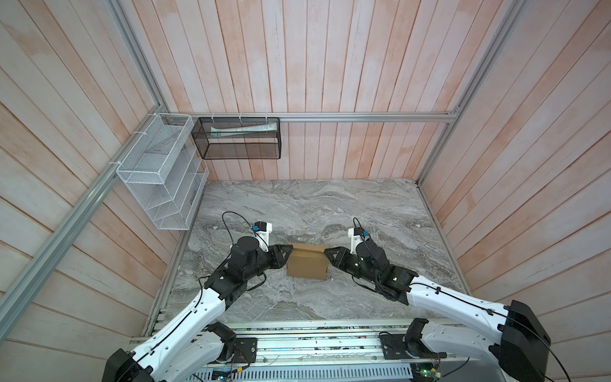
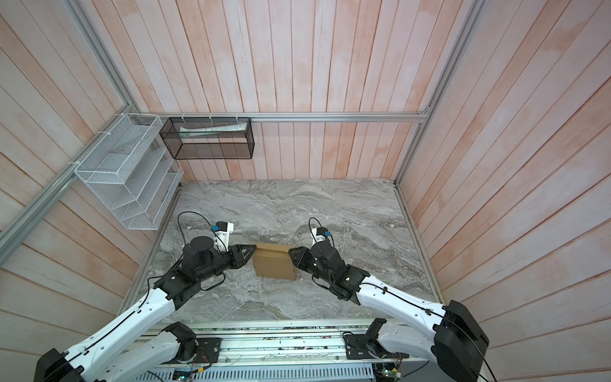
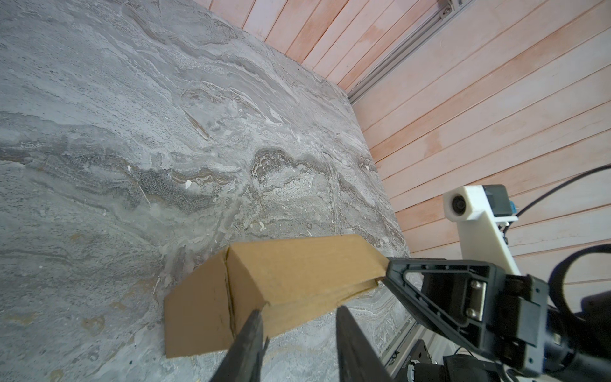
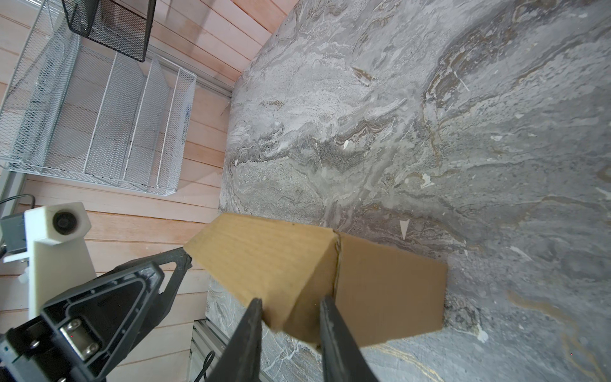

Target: Fold the paper box

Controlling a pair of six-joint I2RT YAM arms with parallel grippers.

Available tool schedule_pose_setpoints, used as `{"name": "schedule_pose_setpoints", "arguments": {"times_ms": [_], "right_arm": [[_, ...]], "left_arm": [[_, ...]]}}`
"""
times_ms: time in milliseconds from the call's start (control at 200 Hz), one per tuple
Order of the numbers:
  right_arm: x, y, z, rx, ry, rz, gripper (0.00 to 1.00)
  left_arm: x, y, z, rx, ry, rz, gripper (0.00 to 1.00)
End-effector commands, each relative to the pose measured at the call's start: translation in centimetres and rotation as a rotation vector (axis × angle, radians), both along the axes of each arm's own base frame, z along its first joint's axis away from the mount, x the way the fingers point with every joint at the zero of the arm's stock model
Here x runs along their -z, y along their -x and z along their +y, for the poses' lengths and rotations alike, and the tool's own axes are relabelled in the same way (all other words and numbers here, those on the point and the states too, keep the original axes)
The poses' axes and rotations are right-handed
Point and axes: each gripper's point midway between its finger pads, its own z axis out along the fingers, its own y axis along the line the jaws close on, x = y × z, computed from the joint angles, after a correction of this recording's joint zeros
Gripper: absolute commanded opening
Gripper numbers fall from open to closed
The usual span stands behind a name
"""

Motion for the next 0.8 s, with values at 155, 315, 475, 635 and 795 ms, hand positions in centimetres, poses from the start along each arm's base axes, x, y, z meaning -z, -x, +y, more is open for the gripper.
{"name": "schedule_pose_setpoints", "arguments": {"times_ms": [155,315,475,635,795], "right_arm": [[2.3,0.5,-0.8,0.003,0.092,0.037,0.29],[2.2,0.7,-0.8,0.001,0.092,0.032,0.28],[2.2,0.8,-0.8,-0.001,0.095,0.031,0.27],[2.2,1.0,-0.6,-0.007,0.099,0.03,0.27],[2.2,1.1,-0.5,-0.012,0.099,0.029,0.27]], "left_arm": [[0.5,-0.1,0.0,-0.002,0.027,0.008,0.38],[0.4,-0.3,0.7,-0.04,0.007,0.008,0.38],[0.5,-0.7,1.5,-0.078,-0.018,0.02,0.4],[0.8,-1.3,1.4,-0.079,-0.03,0.045,0.47],[1.3,-2.1,1.2,-0.085,-0.046,0.062,0.49]]}}
